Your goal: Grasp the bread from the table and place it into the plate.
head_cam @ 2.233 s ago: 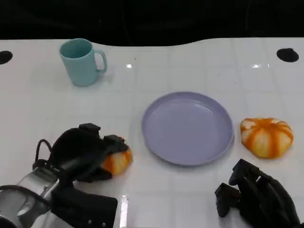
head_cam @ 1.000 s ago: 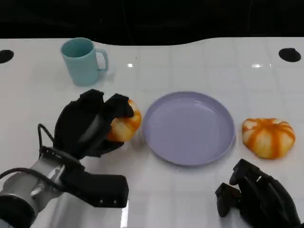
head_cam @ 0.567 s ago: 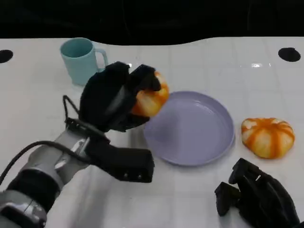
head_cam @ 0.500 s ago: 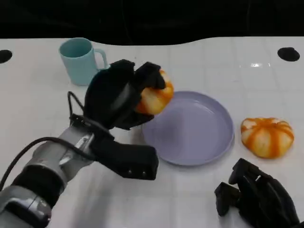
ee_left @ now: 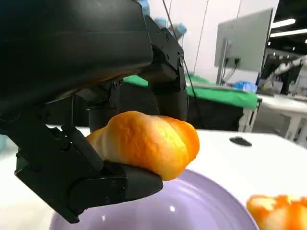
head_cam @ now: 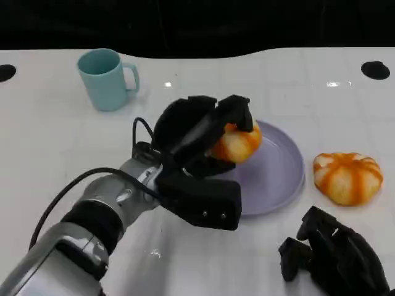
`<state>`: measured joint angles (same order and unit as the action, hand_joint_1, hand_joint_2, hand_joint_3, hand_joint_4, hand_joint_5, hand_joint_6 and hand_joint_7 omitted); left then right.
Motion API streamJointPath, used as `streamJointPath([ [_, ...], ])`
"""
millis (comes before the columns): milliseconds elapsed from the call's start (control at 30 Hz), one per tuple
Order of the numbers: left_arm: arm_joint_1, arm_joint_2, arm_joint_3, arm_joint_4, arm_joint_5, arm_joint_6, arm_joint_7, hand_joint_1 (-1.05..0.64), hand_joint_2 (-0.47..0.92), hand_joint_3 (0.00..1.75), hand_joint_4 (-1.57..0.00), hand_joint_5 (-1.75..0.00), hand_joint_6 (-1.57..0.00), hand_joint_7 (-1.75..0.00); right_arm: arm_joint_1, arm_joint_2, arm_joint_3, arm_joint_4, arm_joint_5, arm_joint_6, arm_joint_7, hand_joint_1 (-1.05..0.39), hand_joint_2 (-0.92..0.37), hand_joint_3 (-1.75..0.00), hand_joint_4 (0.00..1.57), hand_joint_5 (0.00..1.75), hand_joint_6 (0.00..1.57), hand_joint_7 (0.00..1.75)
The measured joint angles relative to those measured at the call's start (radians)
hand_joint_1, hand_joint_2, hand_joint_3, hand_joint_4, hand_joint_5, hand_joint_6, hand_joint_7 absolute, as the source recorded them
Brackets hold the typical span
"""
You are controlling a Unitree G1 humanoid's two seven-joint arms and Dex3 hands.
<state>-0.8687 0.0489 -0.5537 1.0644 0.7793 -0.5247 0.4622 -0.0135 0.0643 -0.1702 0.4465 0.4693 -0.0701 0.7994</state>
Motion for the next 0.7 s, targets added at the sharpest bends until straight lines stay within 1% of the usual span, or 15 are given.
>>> streamJointPath([
  [33,-0.001,-0.007,0.0,0.008,-0.004,-0.001,-0.021,-0.31,0.67,0.79,-0.76,-1.45,-0.75,-0.98,0.0,0.0,0.001,0.0,0.0,0.0,0.0,-0.55,-0.92,-0.24,0.77,1.68,0.68,1.43],
  [67,-0.002,-0.011,0.0,0.013,-0.005,-0.001,-0.039,-0.31,0.68,0.75,-0.75,-1.43,-0.75,-0.92,0.0,0.0,0.002,0.0,0.0,0.0,0.0,-0.54,-0.92,-0.24,0.77,1.68,0.68,1.43],
  [100,-0.003,-0.013,-0.001,0.015,-0.005,-0.001,-0.053,-0.34,0.78,0.54,-0.62,-1.21,-0.62,-0.66,0.0,0.0,0.002,0.0,0.0,0.0,0.0,-0.54,-0.92,-0.24,0.76,1.68,0.68,1.43],
  [133,-0.006,-0.013,-0.003,0.016,-0.004,0.005,-0.077,-0.36,0.85,0.41,-0.57,-1.1,-0.58,-0.5,0.0,0.0,0.002,0.0,0.0,0.0,0.0,-0.54,-0.92,-0.24,0.76,1.68,0.68,1.43],
  [167,-0.011,-0.013,-0.007,0.016,-0.004,0.015,-0.106,-0.41,0.89,0.32,-0.45,-0.98,-0.48,-0.37,0.0,0.0,0.002,0.0,0.0,0.0,0.0,-0.55,-0.92,-0.25,0.77,1.69,0.68,1.44],
  [200,-0.017,-0.012,-0.012,0.016,-0.003,0.026,-0.138,-0.42,0.9,0.3,-0.42,-0.94,-0.45,-0.33,0.0,0.0,0.003,0.0,0.0,0.0,0.0,-0.55,-0.92,-0.25,0.77,1.69,0.68,1.44],
  [233,-0.022,-0.009,-0.017,0.014,-0.002,0.037,-0.168,-0.48,0.91,0.28,-0.34,-0.87,-0.39,-0.27,0.0,0.0,0.003,0.0,0.0,-0.001,0.0,-0.55,-0.92,-0.25,0.76,1.69,0.68,1.44],
  [300,-0.026,-0.003,-0.025,0.005,-0.001,0.046,-0.198,-0.58,0.92,0.32,-0.21,-0.77,-0.3,-0.19,0.0,0.0,0.004,0.0,0.0,-0.002,0.0,-0.55,-0.92,-0.26,0.76,1.68,0.68,1.44],
  [367,-0.025,0.001,-0.035,-0.005,0.0,0.05,-0.215,-0.68,0.92,0.39,-0.09,-0.68,-0.21,-0.13,0.0,0.0,0.005,0.0,0.0,-0.002,0.0,-0.54,-0.92,-0.26,0.76,1.68,0.68,1.44],
  [400,-0.025,0.004,-0.039,-0.008,0.0,0.054,-0.229,-0.75,0.92,0.45,-0.04,-0.59,-0.16,-0.1,0.0,0.0,0.005,0.0,0.0,-0.002,0.0,-0.54,-0.92,-0.26,0.76,1.68,0.68,1.44],
  [500,-0.025,0.01,-0.049,-0.022,0.002,0.086,-0.281,-0.88,0.92,0.55,0.0,-0.36,-0.1,-0.06,0.0,0.0,0.006,0.0,0.0,-0.002,0.0,-0.54,-0.92,-0.26,0.76,1.68,0.68,1.44],
  [533,-0.025,0.013,-0.053,-0.027,0.004,0.096,-0.296,-0.91,0.92,0.57,0.0,-0.31,-0.09,-0.05,0.0,0.0,0.006,0.0,0.0,-0.002,0.0,-0.54,-0.92,-0.25,0.76,1.68,0.68,1.44],
  [600,-0.025,0.019,-0.058,-0.04,0.005,0.108,-0.322,-0.95,0.92,0.62,0.0,-0.27,-0.09,-0.05,0.0,0.0,0.006,-0.001,0.0,-0.001,-0.001,-0.55,-0.92,-0.24,0.76,1.69,0.68,1.44],
  [700,-0.025,0.029,-0.063,-0.062,0.005,0.11,-0.343,-0.95,0.92,0.65,-0.01,-0.28,-0.12,-0.06,0.0,0.0,0.006,-0.002,0.0,-0.001,-0.001,-0.54,-0.92,-0.24,0.76,1.69,0.67,1.44],
])
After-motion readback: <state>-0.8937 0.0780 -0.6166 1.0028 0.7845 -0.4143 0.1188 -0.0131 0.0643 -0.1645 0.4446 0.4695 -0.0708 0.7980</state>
